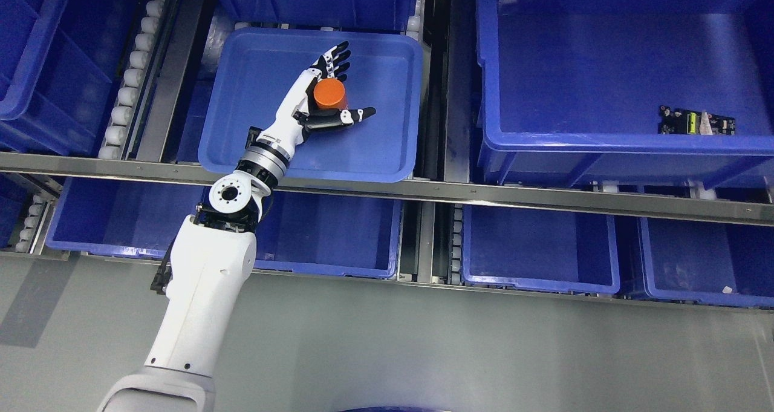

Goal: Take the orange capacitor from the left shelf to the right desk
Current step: 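Close the left hand fingers around the orange capacitor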

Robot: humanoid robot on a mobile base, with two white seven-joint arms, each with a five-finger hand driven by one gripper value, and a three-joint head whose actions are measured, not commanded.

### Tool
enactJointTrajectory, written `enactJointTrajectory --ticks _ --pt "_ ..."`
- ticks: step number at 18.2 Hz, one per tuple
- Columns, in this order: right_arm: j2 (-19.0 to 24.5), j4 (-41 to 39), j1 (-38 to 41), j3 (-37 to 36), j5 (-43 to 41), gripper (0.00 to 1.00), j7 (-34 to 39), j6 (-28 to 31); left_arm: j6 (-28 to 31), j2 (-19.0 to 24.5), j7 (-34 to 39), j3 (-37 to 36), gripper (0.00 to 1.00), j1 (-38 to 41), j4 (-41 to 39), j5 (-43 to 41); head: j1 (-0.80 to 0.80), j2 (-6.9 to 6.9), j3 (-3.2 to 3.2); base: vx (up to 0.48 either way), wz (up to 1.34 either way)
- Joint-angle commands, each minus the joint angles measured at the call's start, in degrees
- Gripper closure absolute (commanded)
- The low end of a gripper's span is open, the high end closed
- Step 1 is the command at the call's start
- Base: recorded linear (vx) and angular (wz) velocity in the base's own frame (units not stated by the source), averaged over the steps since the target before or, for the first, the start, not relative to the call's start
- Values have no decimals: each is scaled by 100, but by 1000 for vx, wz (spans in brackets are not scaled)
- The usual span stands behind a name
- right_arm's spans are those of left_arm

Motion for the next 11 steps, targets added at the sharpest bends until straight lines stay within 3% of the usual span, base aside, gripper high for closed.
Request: enactJointTrajectory --ticks 1,4,8,11 --pt "-100 -100 132 -61 35 0 2 -3 13 242 5 -57 6 58 177 -2 0 0 0 36 -6" --pt "-100 -100 132 -61 44 0 2 -3 -31 260 -100 -22 17 49 177 -2 0 0 0 22 -5" --pt "-100 -100 132 -61 44 0 2 -3 -399 146 -644 346 45 76 177 -2 0 0 0 0 0" --pt "-100 -100 132 -61 35 0 2 -3 -488 75 -716 505 59 102 177 -2 0 0 0 -1 5"
